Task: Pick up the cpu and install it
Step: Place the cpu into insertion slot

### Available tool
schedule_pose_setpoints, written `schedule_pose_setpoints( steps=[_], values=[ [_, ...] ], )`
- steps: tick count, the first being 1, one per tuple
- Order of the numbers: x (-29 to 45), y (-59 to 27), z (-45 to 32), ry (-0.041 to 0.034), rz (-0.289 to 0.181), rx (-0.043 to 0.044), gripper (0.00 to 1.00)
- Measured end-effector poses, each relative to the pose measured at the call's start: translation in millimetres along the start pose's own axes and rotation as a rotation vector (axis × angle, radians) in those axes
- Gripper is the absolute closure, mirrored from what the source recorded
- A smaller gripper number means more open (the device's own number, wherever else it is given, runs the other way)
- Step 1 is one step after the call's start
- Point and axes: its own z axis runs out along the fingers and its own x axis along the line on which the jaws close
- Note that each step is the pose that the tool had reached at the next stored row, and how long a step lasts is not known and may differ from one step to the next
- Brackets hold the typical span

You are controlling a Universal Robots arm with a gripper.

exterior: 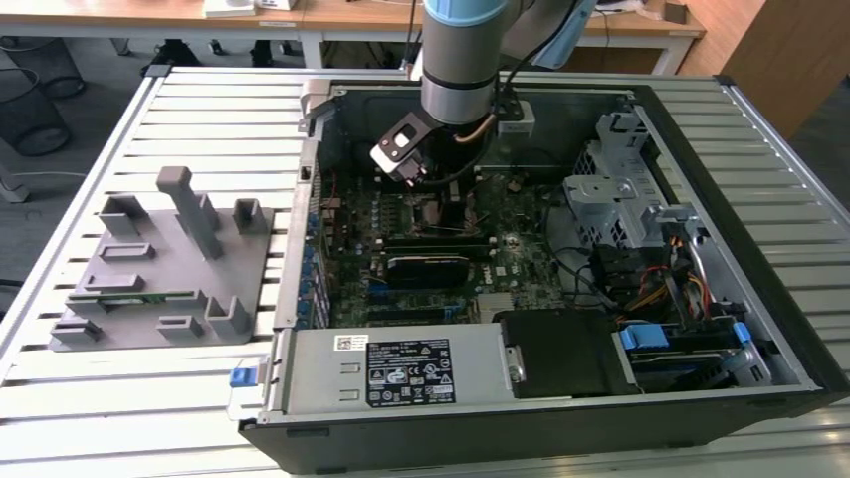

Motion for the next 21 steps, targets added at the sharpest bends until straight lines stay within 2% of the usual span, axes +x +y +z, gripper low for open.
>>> schedule_pose_setpoints(
  steps=[3,4,10,14,21],
  values=[
    [0.1,0.1,0.4,0.0005,0.0,-0.0005,0.45],
    [0.2,0.1,0.5,0.0009,0.0,-0.0005,0.39],
    [0.5,0.3,0.0,0.0016,0.0,-0.001,0.39],
    [0.4,0.2,-5.1,0.0009,0.0,-0.0004,0.39],
    [1.1,0.4,-5.3,0.001,0.0,-0.0003,0.39]
  ],
)
